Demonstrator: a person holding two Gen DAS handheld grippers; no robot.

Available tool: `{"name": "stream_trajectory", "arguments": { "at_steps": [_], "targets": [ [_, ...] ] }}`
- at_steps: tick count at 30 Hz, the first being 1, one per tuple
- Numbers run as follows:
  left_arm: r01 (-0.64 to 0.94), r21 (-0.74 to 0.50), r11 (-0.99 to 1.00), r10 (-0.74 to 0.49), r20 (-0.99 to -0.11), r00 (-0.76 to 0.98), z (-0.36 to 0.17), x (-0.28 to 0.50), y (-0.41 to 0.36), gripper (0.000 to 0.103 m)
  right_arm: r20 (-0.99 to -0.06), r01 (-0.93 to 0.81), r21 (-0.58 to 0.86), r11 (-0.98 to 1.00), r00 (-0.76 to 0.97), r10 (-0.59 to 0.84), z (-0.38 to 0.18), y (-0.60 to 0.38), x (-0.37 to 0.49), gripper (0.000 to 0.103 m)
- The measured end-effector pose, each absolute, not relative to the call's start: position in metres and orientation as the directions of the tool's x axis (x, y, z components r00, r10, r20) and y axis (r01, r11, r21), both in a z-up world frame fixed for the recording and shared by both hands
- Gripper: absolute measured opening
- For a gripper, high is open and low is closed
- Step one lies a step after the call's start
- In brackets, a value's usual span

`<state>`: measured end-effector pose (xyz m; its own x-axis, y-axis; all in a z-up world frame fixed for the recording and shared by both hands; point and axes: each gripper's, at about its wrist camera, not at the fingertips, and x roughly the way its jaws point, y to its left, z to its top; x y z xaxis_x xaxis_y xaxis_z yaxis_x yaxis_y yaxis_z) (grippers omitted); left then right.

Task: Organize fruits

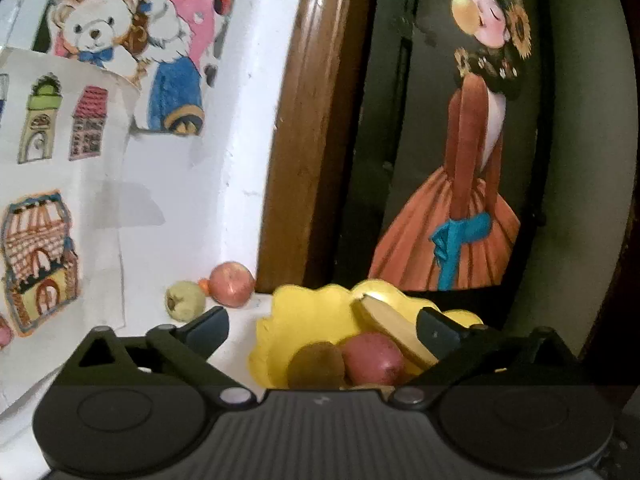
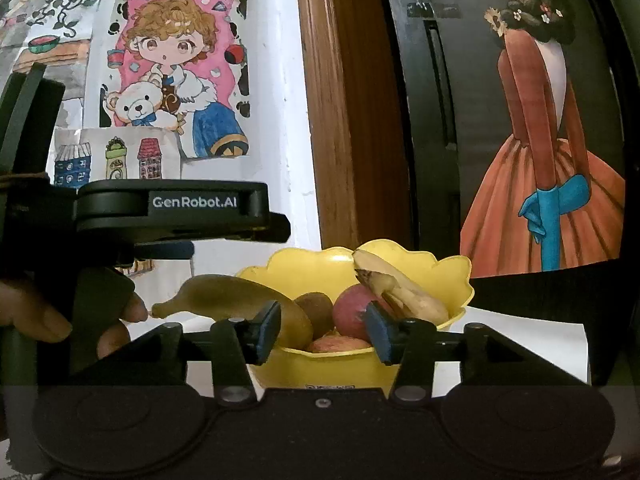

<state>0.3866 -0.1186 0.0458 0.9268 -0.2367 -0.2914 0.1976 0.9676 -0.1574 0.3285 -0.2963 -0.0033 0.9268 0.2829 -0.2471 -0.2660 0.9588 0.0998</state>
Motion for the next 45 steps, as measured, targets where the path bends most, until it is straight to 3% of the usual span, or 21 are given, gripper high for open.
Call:
{"name": "stream_trajectory", "arguments": {
  "at_steps": [16,26,34,45],
  "targets": [
    [0.16,-0.159,0.974,-0.199,-0.271,0.942,0.055,0.372,-0.101,0.103,-0.225,-0.274,0.101,0.957,0.93,0.29,0.007,-0.287,0.315,0.072],
    [0.138,-0.162,0.977,-0.176,-0.244,0.954,0.07,0.339,-0.085,0.103,-0.189,-0.271,0.093,0.958,0.94,0.284,0.027,-0.284,0.287,0.096],
    [0.128,-0.167,0.978,-0.162,-0.21,0.964,0.081,0.304,-0.073,0.103,-0.167,-0.246,0.095,0.965,0.951,0.259,0.043,-0.284,0.259,0.102],
    [0.091,-0.172,0.981,-0.121,-0.171,0.978,0.093,0.247,-0.056,0.103,-0.153,-0.221,0.126,0.967,0.959,0.239,0.054,-0.281,0.217,0.102]
  ]
}}
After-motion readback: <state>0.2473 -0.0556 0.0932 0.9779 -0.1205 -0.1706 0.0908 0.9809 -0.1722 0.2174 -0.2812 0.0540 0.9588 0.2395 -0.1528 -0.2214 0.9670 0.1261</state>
